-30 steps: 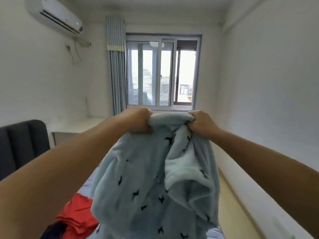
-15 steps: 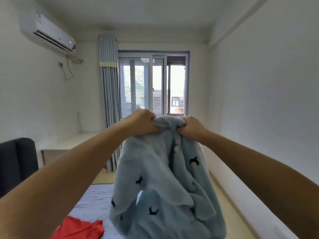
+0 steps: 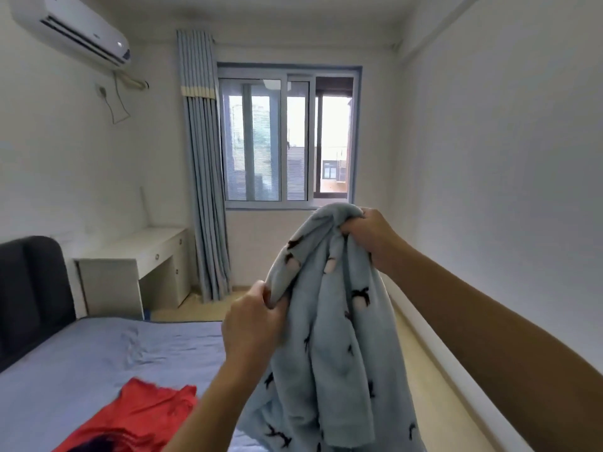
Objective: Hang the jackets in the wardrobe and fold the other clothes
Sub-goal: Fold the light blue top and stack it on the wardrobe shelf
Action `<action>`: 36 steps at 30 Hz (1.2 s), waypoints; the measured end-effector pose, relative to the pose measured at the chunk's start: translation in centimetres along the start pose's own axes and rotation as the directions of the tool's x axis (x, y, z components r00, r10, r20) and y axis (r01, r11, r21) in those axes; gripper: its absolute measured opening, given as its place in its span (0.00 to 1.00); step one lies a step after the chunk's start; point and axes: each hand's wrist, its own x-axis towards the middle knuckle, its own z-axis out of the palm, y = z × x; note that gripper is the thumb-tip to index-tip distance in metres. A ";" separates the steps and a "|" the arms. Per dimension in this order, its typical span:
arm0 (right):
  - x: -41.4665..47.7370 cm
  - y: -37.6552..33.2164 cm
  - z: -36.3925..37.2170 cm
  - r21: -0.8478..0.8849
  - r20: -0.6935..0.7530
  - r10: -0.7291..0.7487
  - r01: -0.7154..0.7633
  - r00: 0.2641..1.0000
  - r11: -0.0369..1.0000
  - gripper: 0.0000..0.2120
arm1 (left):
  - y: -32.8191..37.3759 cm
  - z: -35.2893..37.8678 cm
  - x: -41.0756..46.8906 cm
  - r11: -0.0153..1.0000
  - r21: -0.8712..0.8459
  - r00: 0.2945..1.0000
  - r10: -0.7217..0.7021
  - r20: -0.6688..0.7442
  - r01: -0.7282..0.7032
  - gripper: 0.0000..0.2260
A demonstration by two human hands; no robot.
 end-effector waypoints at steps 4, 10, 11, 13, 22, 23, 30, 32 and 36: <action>-0.7 1.6 0.9 0.029 -0.004 -0.016 0.017 1.000 0.999 0.15 | -2.6 1.8 -4.2 0.969 0.037 0.954 -0.248 0.168 0.245 0.22; -1.6 5.3 0.7 0.152 -0.097 0.122 -0.106 0.988 0.983 0.14 | -4.7 5.1 -7.7 0.591 -0.179 0.465 -0.377 0.801 0.787 0.33; -1.7 6.0 0.4 0.172 -0.122 0.144 -0.122 0.982 0.978 0.14 | -4.8 5.4 -7.6 0.528 -0.268 0.493 -0.348 0.797 0.806 0.26; -2.3 7.5 -0.4 0.156 -0.162 0.167 -0.142 0.973 0.977 0.15 | -4.9 5.6 -7.0 0.472 -0.483 0.662 -0.364 0.655 0.737 0.10; -6.5 12.8 -2.9 -0.435 0.282 0.247 -0.105 0.927 0.894 0.41 | -2.3 2.9 0.9 0.866 -0.488 0.876 0.317 0.364 -0.111 0.06; -6.7 11.9 -2.2 -0.424 0.386 0.164 0.017 0.908 0.905 0.45 | -1.6 3.1 1.3 0.856 -0.483 0.829 0.399 0.393 -0.184 0.06; -6.8 11.4 1.3 -0.509 0.498 0.005 0.287 0.867 0.812 0.11 | -2.1 4.6 -0.3 0.947 -0.253 0.809 0.304 0.503 -0.198 0.14; -7.2 12.6 1.9 -0.538 0.509 0.004 0.315 0.861 0.782 0.10 | -3.8 4.6 -1.7 0.958 -0.274 0.825 0.224 0.519 -0.088 0.17; -7.3 13.3 3.2 -0.455 0.421 -0.050 0.259 0.906 0.852 0.06 | -7.2 4.8 -4.2 0.986 -0.167 0.816 0.117 0.566 -0.025 0.13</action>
